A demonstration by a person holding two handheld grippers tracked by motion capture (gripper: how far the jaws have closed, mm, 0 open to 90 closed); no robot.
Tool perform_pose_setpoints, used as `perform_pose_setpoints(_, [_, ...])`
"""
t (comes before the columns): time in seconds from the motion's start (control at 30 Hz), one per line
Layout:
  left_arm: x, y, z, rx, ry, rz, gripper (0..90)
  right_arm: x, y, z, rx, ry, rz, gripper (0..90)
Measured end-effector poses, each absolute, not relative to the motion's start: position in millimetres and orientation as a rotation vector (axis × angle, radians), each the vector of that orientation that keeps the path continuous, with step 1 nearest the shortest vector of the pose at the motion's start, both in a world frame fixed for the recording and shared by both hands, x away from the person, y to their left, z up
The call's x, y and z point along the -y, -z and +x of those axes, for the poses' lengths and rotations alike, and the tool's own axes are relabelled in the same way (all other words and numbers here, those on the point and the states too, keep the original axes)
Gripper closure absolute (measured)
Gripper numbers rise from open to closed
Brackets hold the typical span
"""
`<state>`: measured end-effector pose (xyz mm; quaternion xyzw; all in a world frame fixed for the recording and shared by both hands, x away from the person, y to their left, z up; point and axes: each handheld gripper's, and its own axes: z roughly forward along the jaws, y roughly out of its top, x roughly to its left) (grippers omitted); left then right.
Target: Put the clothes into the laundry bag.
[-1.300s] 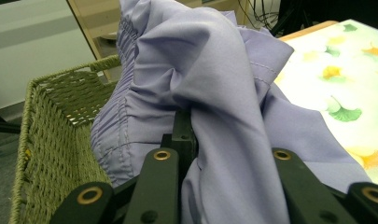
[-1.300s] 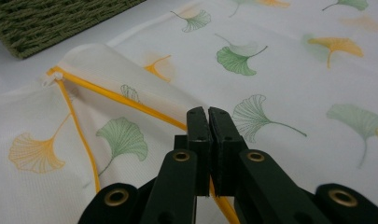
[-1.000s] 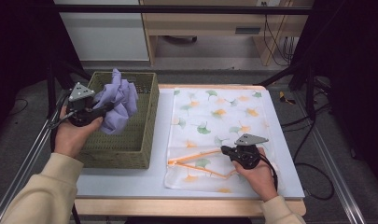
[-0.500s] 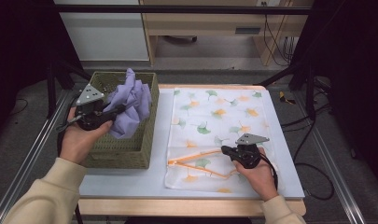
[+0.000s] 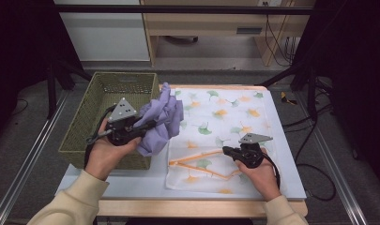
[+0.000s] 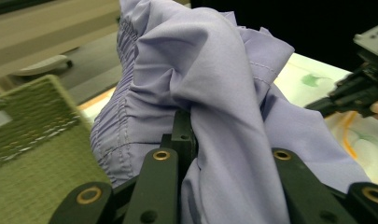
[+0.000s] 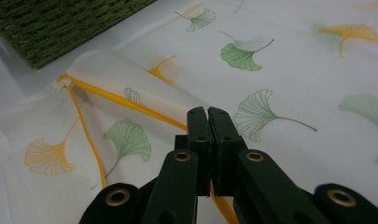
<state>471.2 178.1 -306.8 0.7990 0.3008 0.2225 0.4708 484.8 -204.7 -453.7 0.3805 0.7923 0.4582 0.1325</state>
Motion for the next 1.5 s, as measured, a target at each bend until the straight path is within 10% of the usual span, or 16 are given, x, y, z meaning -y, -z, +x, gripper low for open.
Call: perform_pose_setpoints(1.5, [-102,347,445,-0.597,-0.397,2.013,73.3,210,433,488,-2.264,-1.402,1.161,89.2])
